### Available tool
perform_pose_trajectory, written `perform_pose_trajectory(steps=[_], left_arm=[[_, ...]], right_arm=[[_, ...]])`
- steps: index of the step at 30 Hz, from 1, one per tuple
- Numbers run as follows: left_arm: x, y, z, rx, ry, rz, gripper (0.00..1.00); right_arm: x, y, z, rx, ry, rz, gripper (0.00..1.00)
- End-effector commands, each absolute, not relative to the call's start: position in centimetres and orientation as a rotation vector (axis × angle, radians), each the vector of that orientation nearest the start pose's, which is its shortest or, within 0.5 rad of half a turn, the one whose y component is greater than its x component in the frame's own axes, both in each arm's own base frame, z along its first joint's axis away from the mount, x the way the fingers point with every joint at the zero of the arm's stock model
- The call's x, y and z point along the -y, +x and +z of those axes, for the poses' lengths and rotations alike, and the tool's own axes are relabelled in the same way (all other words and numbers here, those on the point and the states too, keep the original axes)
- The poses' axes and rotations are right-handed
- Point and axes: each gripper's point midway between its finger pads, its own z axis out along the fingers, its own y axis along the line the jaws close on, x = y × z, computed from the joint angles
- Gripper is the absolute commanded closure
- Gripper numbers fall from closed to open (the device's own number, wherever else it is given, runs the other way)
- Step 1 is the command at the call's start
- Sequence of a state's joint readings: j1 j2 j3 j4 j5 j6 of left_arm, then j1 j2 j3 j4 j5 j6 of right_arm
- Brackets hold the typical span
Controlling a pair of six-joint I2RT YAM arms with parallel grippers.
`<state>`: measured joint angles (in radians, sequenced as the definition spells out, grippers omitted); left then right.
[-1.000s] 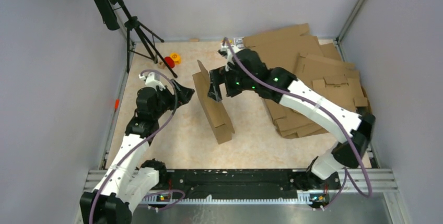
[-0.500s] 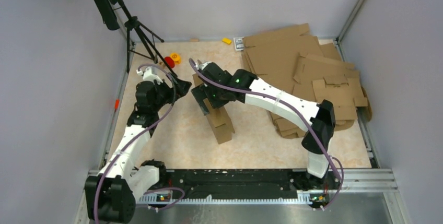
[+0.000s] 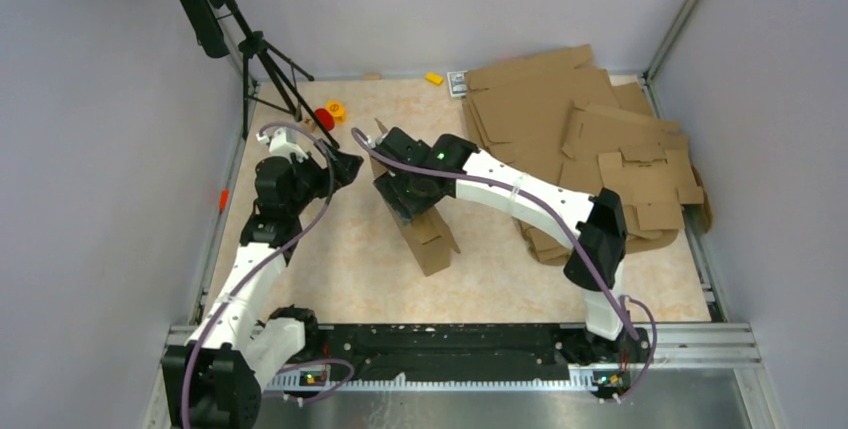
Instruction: Fold the paper box
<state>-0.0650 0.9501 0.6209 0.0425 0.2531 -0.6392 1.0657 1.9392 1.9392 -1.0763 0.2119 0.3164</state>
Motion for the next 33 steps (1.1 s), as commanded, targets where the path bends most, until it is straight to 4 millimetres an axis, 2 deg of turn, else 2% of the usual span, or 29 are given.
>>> perform_pose_trajectory(steps=[1,5,9,12,17,21,23,28,33], left_arm=[[9.3,32.9,22.5,-1.803,-0.31,-0.748,0.09],[10.6,32.3,22.8,-1.792,-0.203,-0.812,0.09],[11.7,31.8,23.7,-1.753,-0.115,-0.86,0.1],[13.0,31.5,25.4,-1.644,0.093,-0.884,0.11],[16.0,31.9,27.4,-1.509,0.442,-0.976,0.12],[18.5,31.4,28.3,-1.436,0.705,-1.095,0.16],[19.1,31.6,28.1,-1.426,0.767,-1.068,0.21],[20.6,30.2,27.1,-1.401,0.891,-1.054,0.14],[22.5,29.2,25.8,-1.388,1.012,-1.067,0.14]], right_arm=[[-35.5,22.0,21.0,-2.383,-1.059,0.213,0.39],[-31.8,20.9,21.8,-2.319,-1.149,0.181,0.38],[-27.9,19.9,22.8,-2.313,-1.149,0.27,0.35],[-25.7,19.1,23.2,-2.334,-1.134,0.354,0.33],[-24.6,17.3,22.8,-2.323,-1.157,0.427,0.31],[-24.0,17.2,21.9,-2.316,-1.143,0.422,0.31],[-24.1,17.0,21.6,-2.305,-1.152,0.434,0.32],[-24.4,17.2,20.7,-2.29,-1.155,0.444,0.31],[-24.2,17.0,19.9,-2.277,-1.204,0.441,0.31]])
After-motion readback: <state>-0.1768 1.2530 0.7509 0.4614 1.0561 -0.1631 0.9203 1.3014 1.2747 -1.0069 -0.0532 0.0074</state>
